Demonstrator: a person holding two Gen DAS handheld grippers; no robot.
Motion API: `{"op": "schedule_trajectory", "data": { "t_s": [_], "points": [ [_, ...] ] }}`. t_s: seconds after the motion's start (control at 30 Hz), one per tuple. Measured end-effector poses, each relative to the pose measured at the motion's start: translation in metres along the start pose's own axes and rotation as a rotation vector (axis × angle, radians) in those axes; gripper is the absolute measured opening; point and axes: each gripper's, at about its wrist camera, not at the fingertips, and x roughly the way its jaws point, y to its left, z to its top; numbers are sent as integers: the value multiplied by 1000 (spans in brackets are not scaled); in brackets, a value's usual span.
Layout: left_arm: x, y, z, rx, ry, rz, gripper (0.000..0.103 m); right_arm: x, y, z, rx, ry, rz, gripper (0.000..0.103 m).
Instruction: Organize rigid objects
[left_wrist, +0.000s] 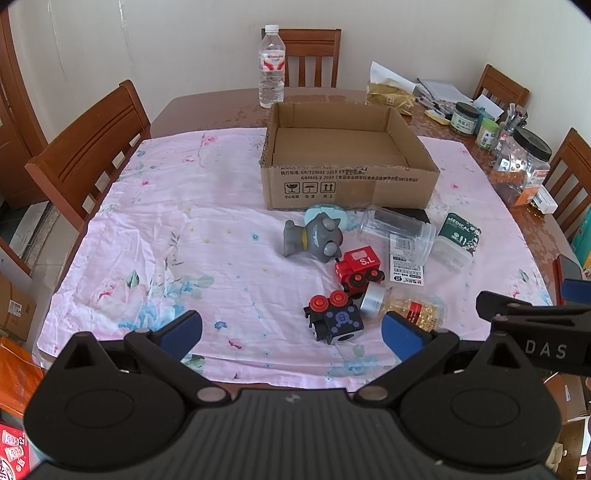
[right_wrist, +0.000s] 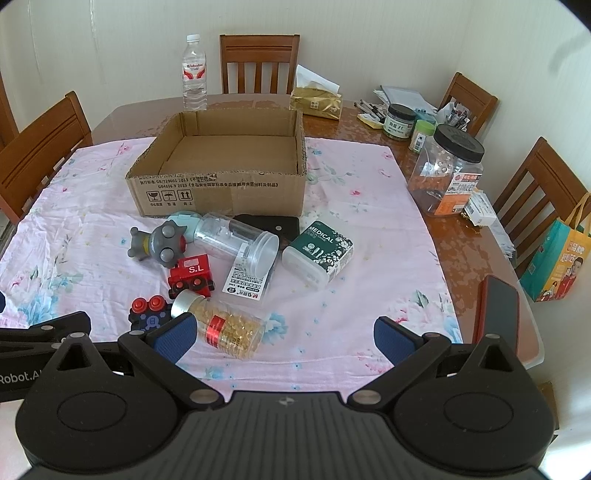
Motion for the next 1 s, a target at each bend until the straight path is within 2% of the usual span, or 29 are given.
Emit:
{"op": "schedule_trajectory", "data": {
  "t_s": [0.6, 0.83, 1.0],
  "points": [
    [17, 3, 1, 7, -21, -41, 103, 12, 1, 3, -16, -41, 9, 103],
    [28, 11, -7, 13, -19, -49, 103, 22, 0, -2, -18, -86, 47, 103],
    [35, 21, -14, 3, -14, -62, 103, 36, 4, -8, -41, -72, 66, 103]
  ]
}}
